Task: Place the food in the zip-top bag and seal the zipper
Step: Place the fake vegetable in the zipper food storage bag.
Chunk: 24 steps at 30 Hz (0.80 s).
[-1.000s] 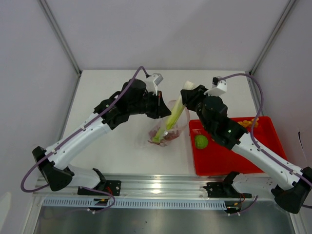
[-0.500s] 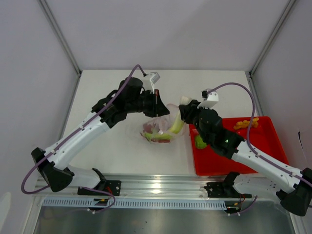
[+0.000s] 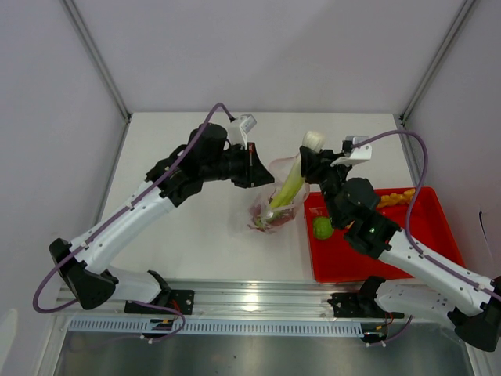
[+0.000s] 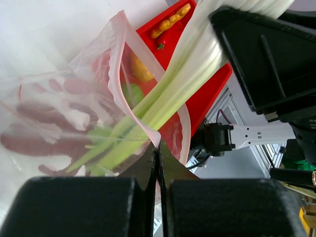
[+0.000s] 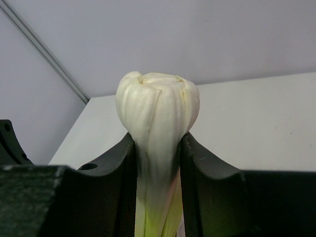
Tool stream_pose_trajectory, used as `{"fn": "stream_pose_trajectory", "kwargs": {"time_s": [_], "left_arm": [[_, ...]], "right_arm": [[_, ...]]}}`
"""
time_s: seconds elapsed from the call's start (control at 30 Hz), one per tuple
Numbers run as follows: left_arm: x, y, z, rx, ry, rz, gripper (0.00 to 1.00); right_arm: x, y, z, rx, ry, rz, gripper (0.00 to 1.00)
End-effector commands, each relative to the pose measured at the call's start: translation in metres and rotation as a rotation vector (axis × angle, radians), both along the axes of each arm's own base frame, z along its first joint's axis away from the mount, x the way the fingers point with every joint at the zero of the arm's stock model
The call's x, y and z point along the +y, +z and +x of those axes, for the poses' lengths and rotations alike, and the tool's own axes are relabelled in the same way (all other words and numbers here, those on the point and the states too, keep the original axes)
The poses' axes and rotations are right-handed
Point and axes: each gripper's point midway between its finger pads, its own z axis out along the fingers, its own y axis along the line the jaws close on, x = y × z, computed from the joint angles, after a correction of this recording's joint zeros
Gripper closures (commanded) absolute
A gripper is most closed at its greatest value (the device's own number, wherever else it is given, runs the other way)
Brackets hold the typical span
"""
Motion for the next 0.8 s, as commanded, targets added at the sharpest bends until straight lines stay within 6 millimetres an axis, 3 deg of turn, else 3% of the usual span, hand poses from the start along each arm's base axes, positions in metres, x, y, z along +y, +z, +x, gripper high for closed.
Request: {"fn": "stream_pose_trajectory", "kwargs": {"time_s": [0.0,0.2,0.37,0.53,0.57,0.77], "left_arm": [[-0.002,0.036,-0.003,-0.054,-0.018,-0.103,0.99],[-0.005,0.033,-0.001,-0.039,-0.021,-0.107,0.99],[-0.008,0.039,-0.002,-0.025,-0.034,-0.136,0.99],[-0.011,0.054,-0.003,-0.003,-0.056,-0.192,0.99],[-0.012,0.057,-0.002,-0.003,-0.058,-0.197,0.99],[-0.018,0.070,-0.007,0.037,-0.108,-0.260,0.99]], "right_arm": [[-0.023,0.059,-0.007,-0.136,-0.067,0.097,1.00],[-0.036,0.081,-0.013,-0.192,-0.091,0.128,1.00],[-0.028,0.085,-0.014,-0.215,-0.051,0.107,1.00],[-0.003,0.056,-0.014,-0.195,0.049,0.035,1.00],[0.004,0.042,-0.015,-0.185,0.077,0.005,1.00],[0.020,0.014,-0.024,-0.199,0.166,-0.086,1.00]]}}
